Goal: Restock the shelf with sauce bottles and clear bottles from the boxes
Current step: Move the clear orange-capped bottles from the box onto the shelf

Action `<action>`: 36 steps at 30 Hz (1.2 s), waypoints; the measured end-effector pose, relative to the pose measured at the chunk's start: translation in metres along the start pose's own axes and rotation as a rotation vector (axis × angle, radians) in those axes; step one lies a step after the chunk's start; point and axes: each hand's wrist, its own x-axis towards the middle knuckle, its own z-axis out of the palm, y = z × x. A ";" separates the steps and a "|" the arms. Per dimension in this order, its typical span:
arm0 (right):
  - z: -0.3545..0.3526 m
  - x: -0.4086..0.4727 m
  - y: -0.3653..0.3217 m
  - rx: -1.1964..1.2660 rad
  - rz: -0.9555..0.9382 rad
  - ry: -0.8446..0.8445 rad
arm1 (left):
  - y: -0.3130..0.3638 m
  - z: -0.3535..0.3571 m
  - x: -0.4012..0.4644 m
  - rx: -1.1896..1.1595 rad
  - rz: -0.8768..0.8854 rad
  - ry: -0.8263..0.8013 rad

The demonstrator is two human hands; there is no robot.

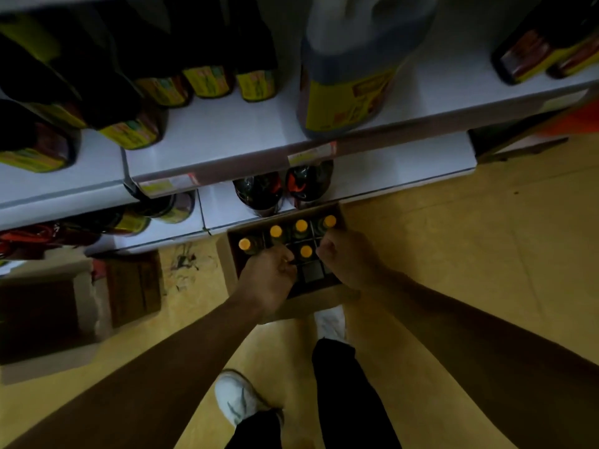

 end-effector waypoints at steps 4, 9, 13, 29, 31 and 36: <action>0.052 0.046 0.039 -0.143 0.060 -0.018 | -0.028 0.030 0.033 -0.003 -0.022 0.014; 0.103 0.085 0.074 -0.283 0.017 -0.031 | -0.064 0.059 0.071 -0.044 -0.049 0.029; 0.129 0.110 0.088 -0.443 -0.049 -0.028 | -0.088 0.075 0.098 -0.087 -0.076 -0.041; 0.160 0.147 0.097 -0.677 -0.108 -0.193 | -0.118 0.104 0.131 -0.086 -0.091 -0.061; 0.154 0.143 0.097 -0.639 -0.098 -0.200 | -0.117 0.105 0.129 -0.073 -0.088 -0.071; 0.141 0.127 0.096 -0.596 -0.153 -0.176 | -0.112 0.106 0.121 -0.093 -0.093 -0.068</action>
